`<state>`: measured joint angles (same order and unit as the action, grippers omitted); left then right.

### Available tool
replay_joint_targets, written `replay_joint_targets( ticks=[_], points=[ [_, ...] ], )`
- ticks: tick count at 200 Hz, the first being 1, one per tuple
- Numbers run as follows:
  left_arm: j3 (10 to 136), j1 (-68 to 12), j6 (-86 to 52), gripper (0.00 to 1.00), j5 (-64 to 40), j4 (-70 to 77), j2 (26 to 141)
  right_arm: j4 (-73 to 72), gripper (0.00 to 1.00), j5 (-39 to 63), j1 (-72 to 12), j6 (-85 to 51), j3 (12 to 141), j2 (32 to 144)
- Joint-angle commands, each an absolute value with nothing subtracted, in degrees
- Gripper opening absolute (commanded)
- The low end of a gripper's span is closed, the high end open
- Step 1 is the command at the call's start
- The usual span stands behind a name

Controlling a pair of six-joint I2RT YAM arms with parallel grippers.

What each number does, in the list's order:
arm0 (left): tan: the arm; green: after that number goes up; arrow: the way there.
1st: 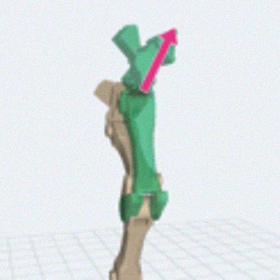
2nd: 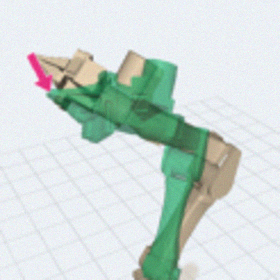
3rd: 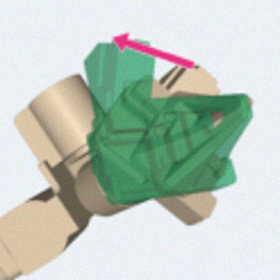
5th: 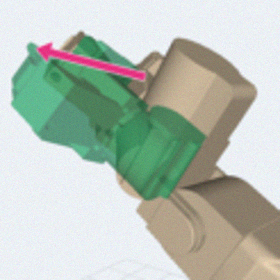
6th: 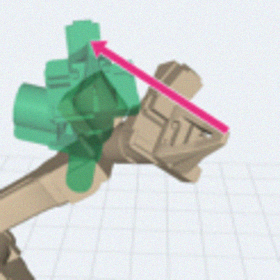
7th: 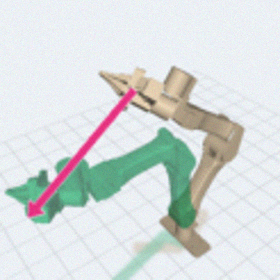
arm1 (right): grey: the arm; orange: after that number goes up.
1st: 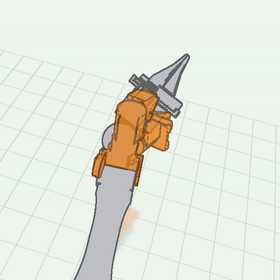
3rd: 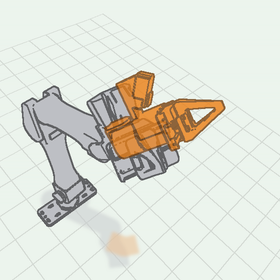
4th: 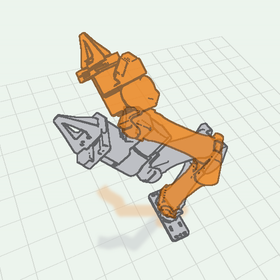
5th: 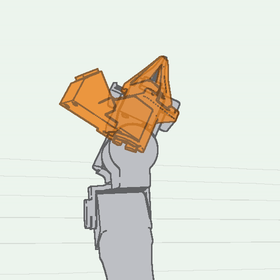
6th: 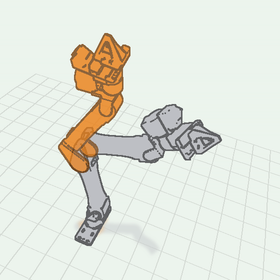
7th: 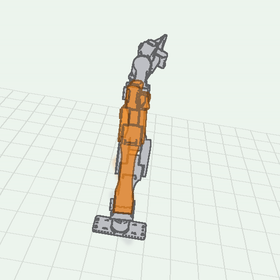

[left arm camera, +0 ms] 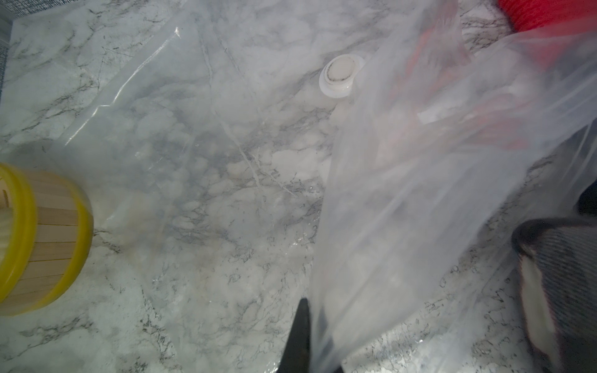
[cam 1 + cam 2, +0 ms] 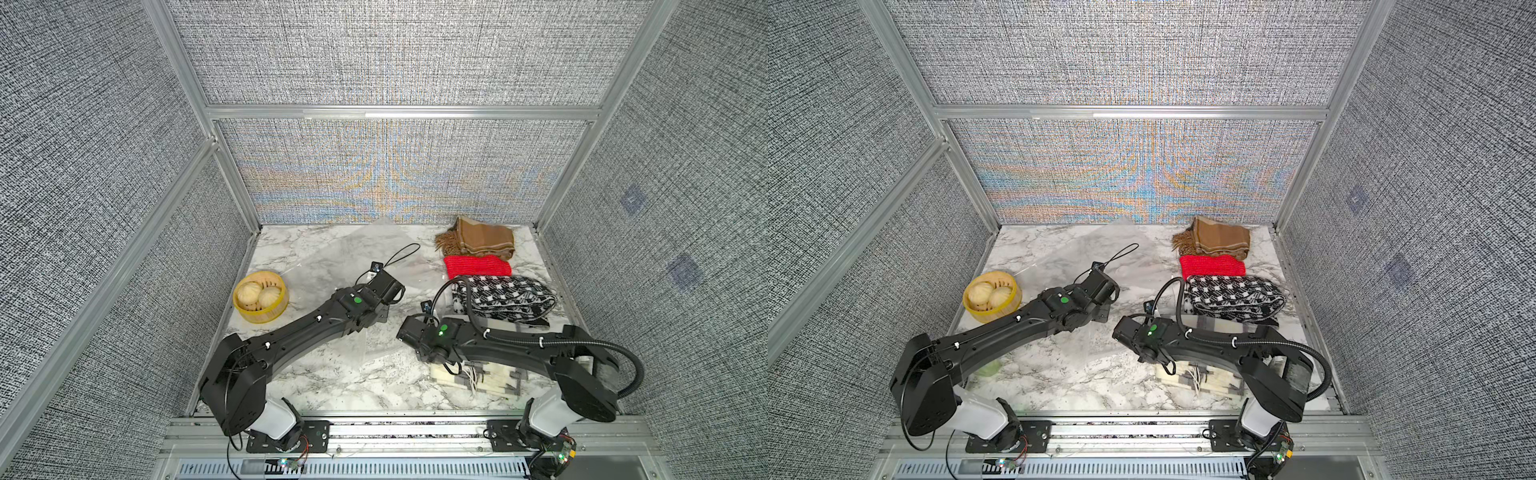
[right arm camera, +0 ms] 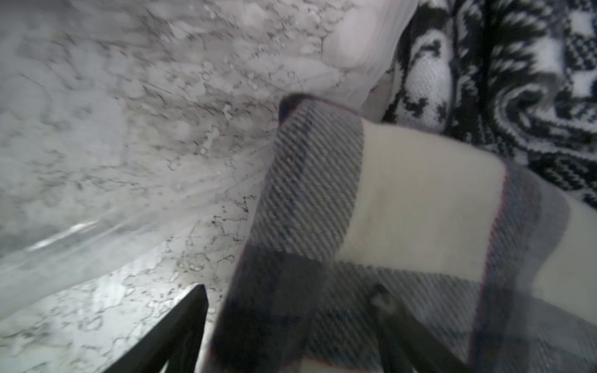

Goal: Take the scarf out of the vacuum bag
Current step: Take out the scarf from the vacuum bag, then move the scarf to the center of the board.

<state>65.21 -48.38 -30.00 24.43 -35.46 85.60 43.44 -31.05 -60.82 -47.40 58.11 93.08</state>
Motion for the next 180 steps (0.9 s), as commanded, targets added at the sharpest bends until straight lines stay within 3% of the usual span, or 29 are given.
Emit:
replay_joint_targets(
  ticks=[1, 30, 80, 180],
  points=[
    [64.98, -48.41, -29.88, 0.00, 24.70, -35.57, 85.07, 47.86, 0.77, -31.60, -61.93, -53.13, 54.63, 93.08],
    [65.04, -48.35, -30.08, 0.00, 24.35, -35.50, 85.21, 46.41, 0.70, -26.92, -62.35, -53.75, 50.72, 92.42],
    [64.91, -48.34, -30.08, 0.00, 24.35, -35.54, 84.71, 49.35, 0.66, -25.67, -62.11, -57.14, 45.05, 88.48],
    [64.78, -48.34, -30.24, 0.00, 23.90, -35.33, 84.39, 48.10, 0.66, -22.74, -54.87, -51.81, 38.23, 81.15]
  ],
)
